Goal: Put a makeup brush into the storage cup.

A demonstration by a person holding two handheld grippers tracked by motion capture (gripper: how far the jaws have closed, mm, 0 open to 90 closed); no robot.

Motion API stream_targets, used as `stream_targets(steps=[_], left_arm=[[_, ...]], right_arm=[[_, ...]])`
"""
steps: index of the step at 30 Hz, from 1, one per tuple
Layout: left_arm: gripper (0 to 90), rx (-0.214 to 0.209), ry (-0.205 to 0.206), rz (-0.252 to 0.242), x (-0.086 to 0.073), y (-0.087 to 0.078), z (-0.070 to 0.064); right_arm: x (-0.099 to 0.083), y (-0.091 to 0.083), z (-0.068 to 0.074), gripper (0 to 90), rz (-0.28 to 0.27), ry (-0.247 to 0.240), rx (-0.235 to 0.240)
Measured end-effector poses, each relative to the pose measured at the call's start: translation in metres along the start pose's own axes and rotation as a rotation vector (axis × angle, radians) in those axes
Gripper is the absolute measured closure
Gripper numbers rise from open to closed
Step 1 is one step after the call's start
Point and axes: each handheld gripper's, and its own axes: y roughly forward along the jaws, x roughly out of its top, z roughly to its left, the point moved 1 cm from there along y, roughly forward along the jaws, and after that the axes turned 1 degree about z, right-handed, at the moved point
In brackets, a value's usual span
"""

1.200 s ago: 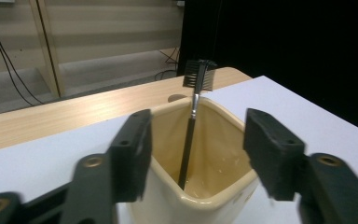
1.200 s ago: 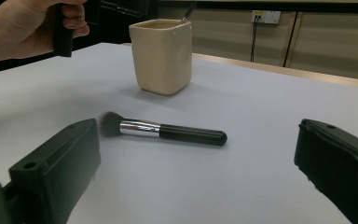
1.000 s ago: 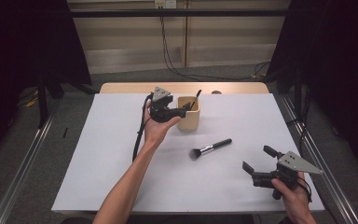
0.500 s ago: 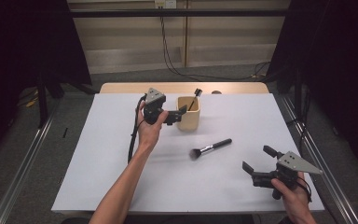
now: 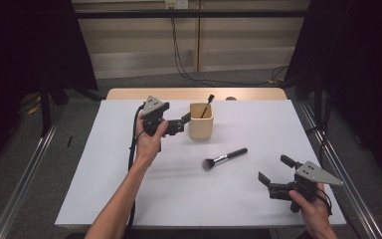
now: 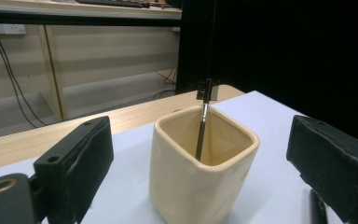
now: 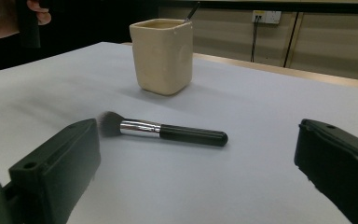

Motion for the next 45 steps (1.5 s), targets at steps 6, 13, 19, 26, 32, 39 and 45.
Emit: stream_targets(steps=[6, 13, 19, 26, 32, 39, 45], left_arm=[[6.9, -0.017, 0.031, -0.016, -0.003, -0.01, 0.001], [5.8, -0.012, 0.022, -0.027, -0.005, -0.027, 0.006], [5.7, 0.013, 0.018, -0.005, -0.01, -0.042, 0.009], [5.1, 0.052, 0.071, 0.013, -0.019, -0.061, 0.012], [5.2, 0.093, 0.128, -0.023, -0.027, -0.072, 0.014], [4.9, 0.1, 0.108, -0.017, -0.035, -0.089, 0.015], [4.5, 0.093, 0.077, -0.012, -0.041, -0.106, 0.019]], right_arm=[[0.0, 0.001, 0.0, 0.0, 0.004, -0.002, 0.001], [0.0, 0.002, -0.001, 0.0, 0.005, -0.003, 0.001], [0.0, 0.002, 0.0, 0.0, 0.006, -0.005, 0.003], [0.0, 0.002, 0.0, 0.0, 0.005, -0.004, 0.001], [0.0, 0.002, 0.0, 0.0, 0.006, -0.005, -0.002], [0.0, 0.002, 0.0, 0.0, 0.006, -0.003, -0.004], [0.0, 0.003, 0.0, 0.0, 0.008, -0.006, -0.001]])
